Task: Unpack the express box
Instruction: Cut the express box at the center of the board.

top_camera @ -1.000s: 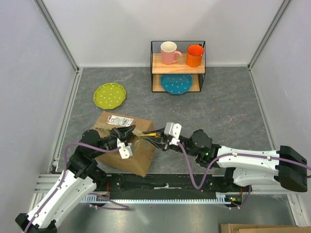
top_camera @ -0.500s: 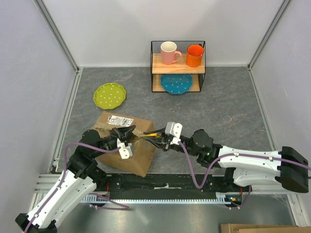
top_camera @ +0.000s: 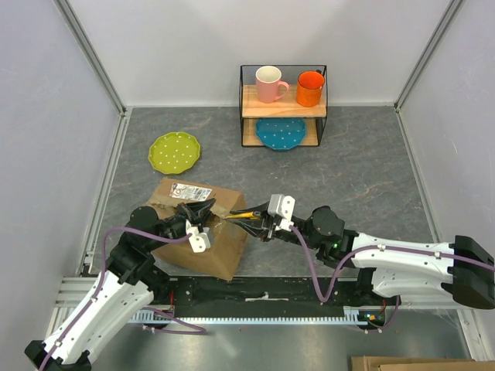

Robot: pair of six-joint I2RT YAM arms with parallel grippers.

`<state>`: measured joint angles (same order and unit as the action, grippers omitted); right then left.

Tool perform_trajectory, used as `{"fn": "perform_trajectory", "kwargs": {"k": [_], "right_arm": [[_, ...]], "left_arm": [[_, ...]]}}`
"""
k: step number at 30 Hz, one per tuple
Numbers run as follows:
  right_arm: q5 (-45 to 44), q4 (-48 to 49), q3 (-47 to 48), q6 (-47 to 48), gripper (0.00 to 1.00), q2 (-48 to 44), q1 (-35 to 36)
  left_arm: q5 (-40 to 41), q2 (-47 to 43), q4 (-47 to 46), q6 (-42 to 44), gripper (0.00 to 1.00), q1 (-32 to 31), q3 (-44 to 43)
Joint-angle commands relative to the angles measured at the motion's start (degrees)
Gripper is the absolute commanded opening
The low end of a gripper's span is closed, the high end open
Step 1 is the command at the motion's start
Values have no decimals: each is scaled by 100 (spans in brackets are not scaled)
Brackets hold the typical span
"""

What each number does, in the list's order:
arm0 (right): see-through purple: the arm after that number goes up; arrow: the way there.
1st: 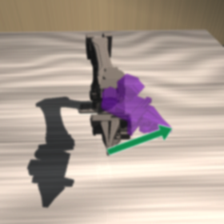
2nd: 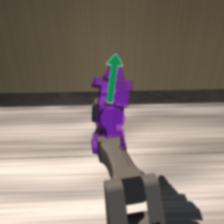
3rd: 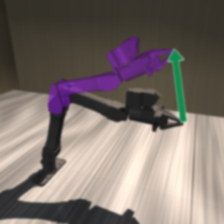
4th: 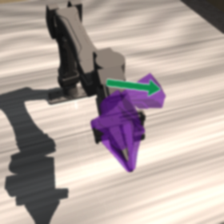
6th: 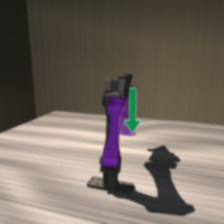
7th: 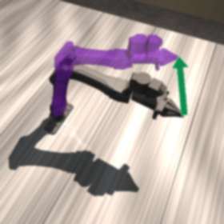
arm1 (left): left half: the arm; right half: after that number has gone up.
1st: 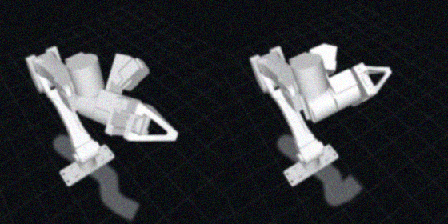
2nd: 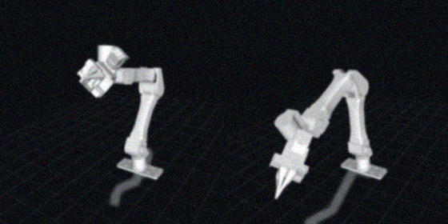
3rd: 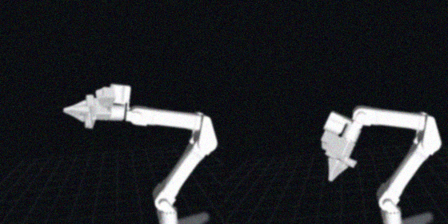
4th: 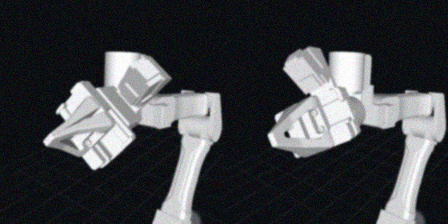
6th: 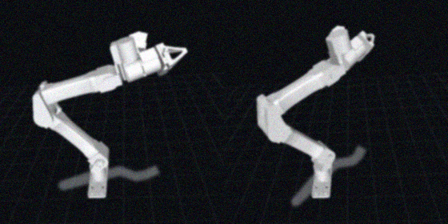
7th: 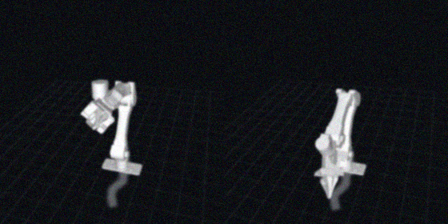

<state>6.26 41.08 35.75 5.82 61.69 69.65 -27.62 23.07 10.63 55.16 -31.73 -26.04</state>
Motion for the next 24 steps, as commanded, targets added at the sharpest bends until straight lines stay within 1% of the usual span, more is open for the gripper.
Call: {"fn": "perform_trajectory", "kwargs": {"k": [1, 11, 24], "right_arm": [[86, 295, 205, -46, 0, 124, 31], [95, 576, 257, -55, 0, 300, 23], [68, 577, 301, -46, 0, 405, 23]], "left_arm": [[-121, -4, 448, -664, 2, 52, -24], [-130, -13, 466, -664, 2, 61, -15], [-148, -66, 466, -690, 2, 79, 11]]}}
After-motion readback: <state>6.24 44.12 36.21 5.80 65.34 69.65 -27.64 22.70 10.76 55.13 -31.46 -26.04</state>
